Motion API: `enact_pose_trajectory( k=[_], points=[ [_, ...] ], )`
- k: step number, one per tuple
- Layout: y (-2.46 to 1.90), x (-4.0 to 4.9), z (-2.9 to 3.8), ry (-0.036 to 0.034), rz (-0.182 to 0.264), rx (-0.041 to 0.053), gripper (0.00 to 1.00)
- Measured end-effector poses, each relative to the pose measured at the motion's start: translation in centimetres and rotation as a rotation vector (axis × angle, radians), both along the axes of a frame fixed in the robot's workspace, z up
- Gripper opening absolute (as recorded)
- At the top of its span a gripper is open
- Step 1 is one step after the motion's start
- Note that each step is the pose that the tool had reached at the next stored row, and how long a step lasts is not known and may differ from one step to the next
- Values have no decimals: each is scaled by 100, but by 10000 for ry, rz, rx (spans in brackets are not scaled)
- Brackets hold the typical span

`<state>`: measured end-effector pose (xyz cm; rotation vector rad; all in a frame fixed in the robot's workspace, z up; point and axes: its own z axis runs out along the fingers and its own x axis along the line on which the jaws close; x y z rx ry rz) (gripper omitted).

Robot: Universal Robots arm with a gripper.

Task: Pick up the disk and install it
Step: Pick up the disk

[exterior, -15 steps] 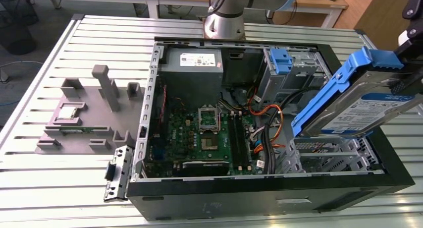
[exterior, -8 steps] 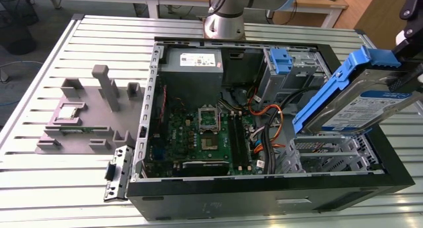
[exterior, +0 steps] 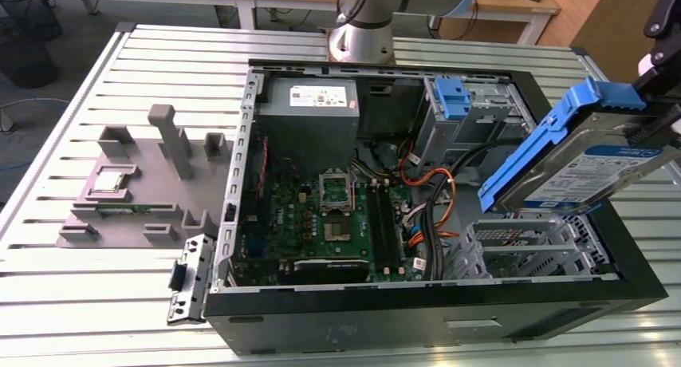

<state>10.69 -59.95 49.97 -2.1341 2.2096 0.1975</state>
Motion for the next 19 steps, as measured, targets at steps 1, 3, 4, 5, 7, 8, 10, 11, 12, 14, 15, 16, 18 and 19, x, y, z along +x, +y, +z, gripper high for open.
enact_pose_trajectory(
  k=[1,3,4,5,7,8,10,11,12,14,15,16,18,19],
  points=[
    [8,14,-9,0,0,0,35],
    [13,33,-15,0,1,1,35],
    [13,33,-15,0,0,1,35],
    [13,33,-15,0,0,0,35],
    [14,41,-21,-1,11,2,35],
    [13,51,-28,-1,41,3,35],
    [13,65,-39,0,90,1,35],
    [13,66,-45,0,107,2,35],
    [13,72,-50,-1,129,1,35],
    [13,77,-62,0,164,1,35],
    [12,83,-69,-1,181,1,35],
    [12,85,-74,-1,196,0,35],
    [11,86,-83,-1,210,1,35],
    [11,86,-87,-4,212,1,35]
  ],
)
